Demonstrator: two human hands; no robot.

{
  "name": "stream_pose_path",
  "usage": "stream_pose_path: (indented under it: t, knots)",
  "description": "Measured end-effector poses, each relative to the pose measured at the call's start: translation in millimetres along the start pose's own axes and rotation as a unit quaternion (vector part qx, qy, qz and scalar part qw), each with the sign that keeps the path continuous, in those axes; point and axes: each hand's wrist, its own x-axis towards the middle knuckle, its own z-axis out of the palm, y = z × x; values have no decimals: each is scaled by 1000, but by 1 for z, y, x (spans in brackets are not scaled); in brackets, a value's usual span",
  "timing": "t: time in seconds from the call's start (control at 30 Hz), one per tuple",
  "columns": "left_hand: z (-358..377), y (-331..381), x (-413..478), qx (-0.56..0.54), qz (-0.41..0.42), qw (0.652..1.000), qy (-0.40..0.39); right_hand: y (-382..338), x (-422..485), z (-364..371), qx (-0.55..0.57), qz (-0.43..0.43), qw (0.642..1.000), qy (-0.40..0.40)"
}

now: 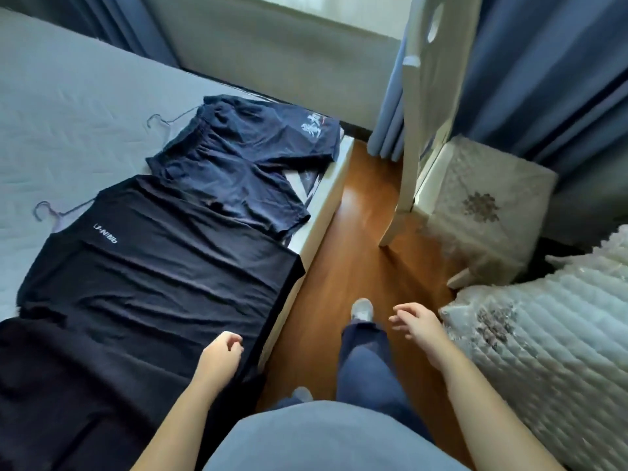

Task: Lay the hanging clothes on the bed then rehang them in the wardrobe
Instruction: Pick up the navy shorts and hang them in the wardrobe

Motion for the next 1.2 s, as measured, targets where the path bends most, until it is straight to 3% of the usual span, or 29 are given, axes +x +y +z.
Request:
stream_pose_path:
  t: [0.13,0.4,0.67,0.83,1.0,1.2]
  knots:
    - [10,61,34,-44,-35,998,38,-46,79,-28,-69,4,997,-24]
    - [3,182,85,-136,-63,981,120,-215,219,-55,-223,-29,969,-99]
    - [-23,222,144,-199,-121,957,172,-328,291,37,-324,-80,922,-198]
    - [-75,242,216,-233,-144,937,215,-390,323,85,-327,-82,920,-202]
    - [-133,255,289,-269,-182,905,274,-454,376,145,-376,-144,895,-192]
    - [-193,244,374,-188,-208,909,308,-520,456,240,-410,-199,866,-207]
